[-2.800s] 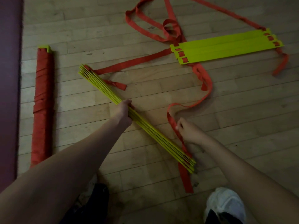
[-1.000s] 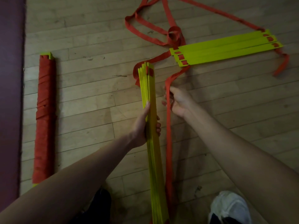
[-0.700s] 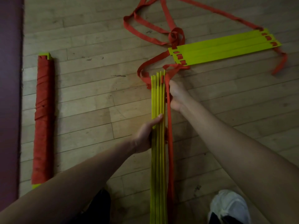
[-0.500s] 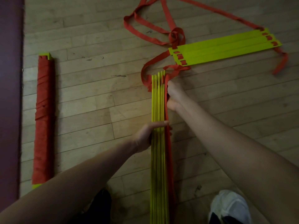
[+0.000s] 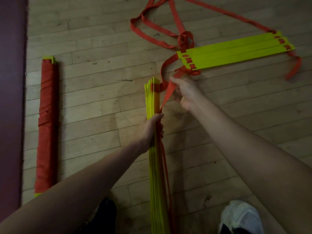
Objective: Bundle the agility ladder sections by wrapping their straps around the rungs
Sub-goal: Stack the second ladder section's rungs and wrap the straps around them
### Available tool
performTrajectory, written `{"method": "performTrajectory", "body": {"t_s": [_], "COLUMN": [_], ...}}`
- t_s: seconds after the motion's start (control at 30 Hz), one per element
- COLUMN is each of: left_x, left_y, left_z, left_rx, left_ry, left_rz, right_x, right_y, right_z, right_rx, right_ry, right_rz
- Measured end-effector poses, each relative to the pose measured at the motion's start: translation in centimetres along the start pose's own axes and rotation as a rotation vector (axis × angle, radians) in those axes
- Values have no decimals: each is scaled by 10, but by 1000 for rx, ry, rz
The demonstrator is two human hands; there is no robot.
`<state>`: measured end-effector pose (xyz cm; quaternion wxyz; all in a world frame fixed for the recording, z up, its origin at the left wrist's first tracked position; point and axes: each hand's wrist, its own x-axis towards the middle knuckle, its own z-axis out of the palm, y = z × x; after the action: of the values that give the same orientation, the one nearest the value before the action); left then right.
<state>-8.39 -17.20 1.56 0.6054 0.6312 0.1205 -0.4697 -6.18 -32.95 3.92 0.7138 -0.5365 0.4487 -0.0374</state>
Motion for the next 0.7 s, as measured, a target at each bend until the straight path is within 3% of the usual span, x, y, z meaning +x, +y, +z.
{"method": "performTrajectory", "body": {"t_s": [0.13,0.2,0.27,0.33,0.4,0.5,0.57,0.7], "left_x": [0,1,2,3,3,3,4,8], "left_y": [2,6,9,11,12,11,11,15], "left_z": [2,2,1,-1,-3,-10,-16,-28], "left_rx": [30,67,87,106,118,104,70,31], "left_ry": [26,42,54,70,114,170,194,219], "left_rz": [36,53,56,36,-6,-19,-19,-22], "right_x": [2,-4,-8,-8,-4,5,10,22], "right_y": [14,16,18,21,25,32,37,38], "right_z": [1,1,3,7,10,11,13,15], "right_rx": [-673,-820,-806,-604,-347,-200,-259,-778], "right_ry": [177,85,-28,-97,-87,-81,-85,4], "right_rz": [-357,-440,-413,-290,-134,-13,3,-99]}}
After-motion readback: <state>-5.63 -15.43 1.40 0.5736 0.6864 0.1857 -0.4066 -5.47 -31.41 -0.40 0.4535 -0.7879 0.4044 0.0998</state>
